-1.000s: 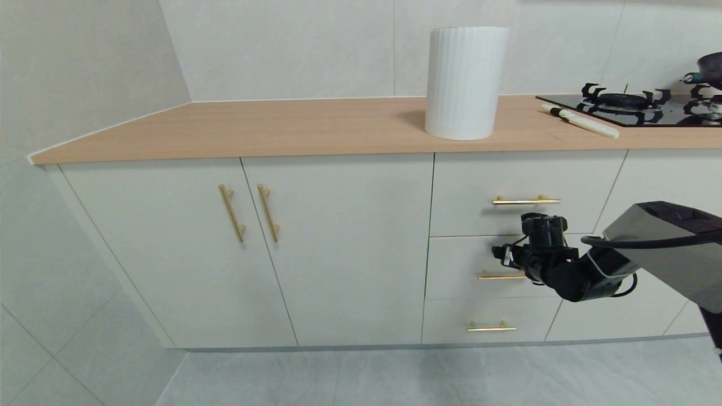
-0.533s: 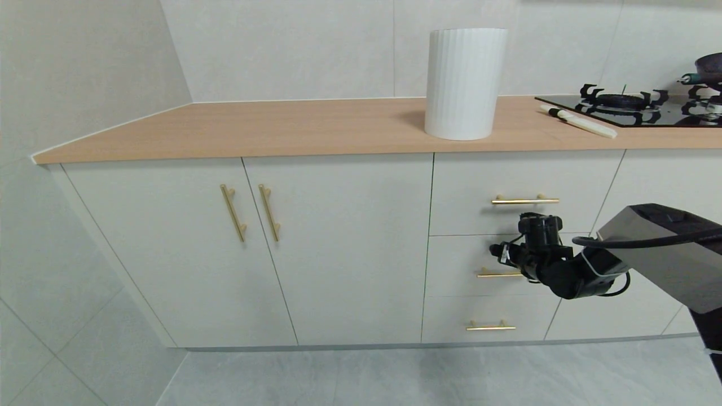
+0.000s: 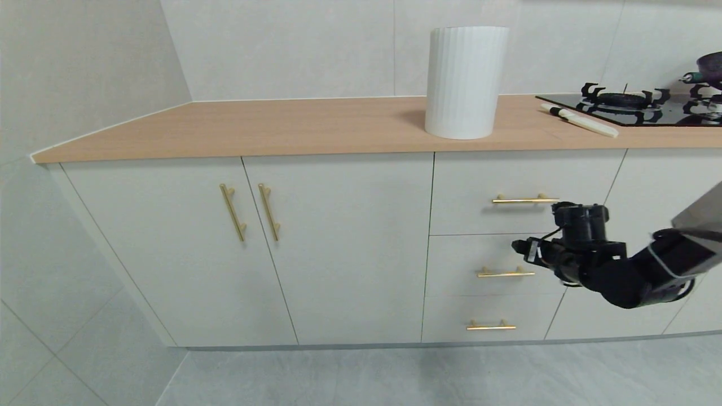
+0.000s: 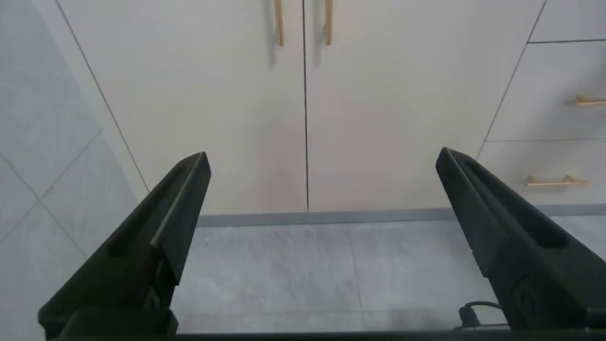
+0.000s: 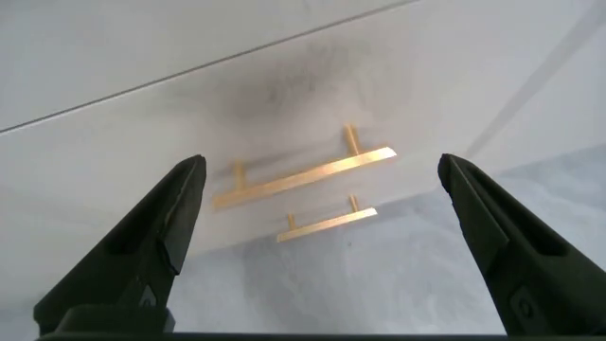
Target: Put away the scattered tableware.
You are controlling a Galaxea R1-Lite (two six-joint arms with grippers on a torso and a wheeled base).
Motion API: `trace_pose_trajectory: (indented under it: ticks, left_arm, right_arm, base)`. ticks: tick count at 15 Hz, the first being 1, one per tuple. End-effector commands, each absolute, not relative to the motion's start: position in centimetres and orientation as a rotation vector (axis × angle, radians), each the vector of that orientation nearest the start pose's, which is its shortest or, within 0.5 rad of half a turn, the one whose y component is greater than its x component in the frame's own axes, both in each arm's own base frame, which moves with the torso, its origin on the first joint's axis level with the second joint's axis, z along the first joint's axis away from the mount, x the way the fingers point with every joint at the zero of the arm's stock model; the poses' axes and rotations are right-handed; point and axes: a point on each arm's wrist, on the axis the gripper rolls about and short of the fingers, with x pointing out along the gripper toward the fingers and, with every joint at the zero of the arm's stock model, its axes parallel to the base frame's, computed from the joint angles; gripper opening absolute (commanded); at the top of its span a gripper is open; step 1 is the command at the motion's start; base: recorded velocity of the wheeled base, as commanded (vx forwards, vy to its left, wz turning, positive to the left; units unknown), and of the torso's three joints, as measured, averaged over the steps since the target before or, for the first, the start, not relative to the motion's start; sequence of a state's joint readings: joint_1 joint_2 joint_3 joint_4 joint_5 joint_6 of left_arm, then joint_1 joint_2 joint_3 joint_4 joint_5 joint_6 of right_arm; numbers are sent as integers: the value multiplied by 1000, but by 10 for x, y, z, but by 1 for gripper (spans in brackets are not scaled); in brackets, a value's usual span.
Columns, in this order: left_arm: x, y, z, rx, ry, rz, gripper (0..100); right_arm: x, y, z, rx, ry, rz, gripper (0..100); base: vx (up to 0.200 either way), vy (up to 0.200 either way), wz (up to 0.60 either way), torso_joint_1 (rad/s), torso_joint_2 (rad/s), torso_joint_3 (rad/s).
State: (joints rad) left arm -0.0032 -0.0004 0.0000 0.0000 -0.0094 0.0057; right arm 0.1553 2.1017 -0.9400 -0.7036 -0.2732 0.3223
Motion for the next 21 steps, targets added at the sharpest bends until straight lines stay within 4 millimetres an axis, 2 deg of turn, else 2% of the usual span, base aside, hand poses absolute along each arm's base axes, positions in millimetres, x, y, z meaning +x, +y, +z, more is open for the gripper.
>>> trace_pose_trajectory:
  ticks: [1,2,3,5,7,11,13,14,16,17,19,21]
  left_arm:
    - [-23,0,75,6,0,-12,100]
    - [-23,0,75,6,0,-12,100]
    - [-23,0,75,6,0,-12,100]
    - [-23,0,75,6,0,-12,100]
    - [-23,0,75,6,0,-12,100]
    - [-23,0,75,6,0,-12,100]
    - [-23,0,75,6,0,-12,100]
    - [-23,0,75,6,0,-12,100]
    - [-23,0,75,6,0,-12,100]
    - [-23,0,75,6,0,-12,100]
    - [-23,0,75,6,0,-12,100]
    - [-23,0,75,6,0,-12,100]
  right_arm:
    - [269,40,167,223,258,-152,100]
    - [251,37,176,222,223,-161,100]
    - [209,29,194,216,138,-196,100]
    - [154,15,203,166,35,-222,100]
    - [111,1,191,103,-8,-287,100]
    - [40,-5,156,32,-85,-285,100]
    - [14,-7,141,15,-93,-281,100]
    - [-2,-8,128,1,-78,-284,100]
    - [-23,-8,106,-7,-87,-315,100]
    - [-29,-8,99,-9,-99,-332,100]
    - [-29,-7,94,-13,-88,-340,100]
    - [-24,-4,84,-24,-63,-187,100]
  base:
    - [0,0,0,0,0,0]
    - [0,0,0,0,0,0]
    - [0,0,0,0,0,0]
    - [0,0,0,0,0,0]
    - [0,0,0,0,0,0]
    - [0,0,0,0,0,0]
    - [0,0,0,0,0,0]
    - [0,0,0,0,0,0]
    - [0,0,0,0,0,0]
    - [0,0,0,0,0,0]
    - [0,0,0,0,0,0]
    - [0,0,0,0,0,0]
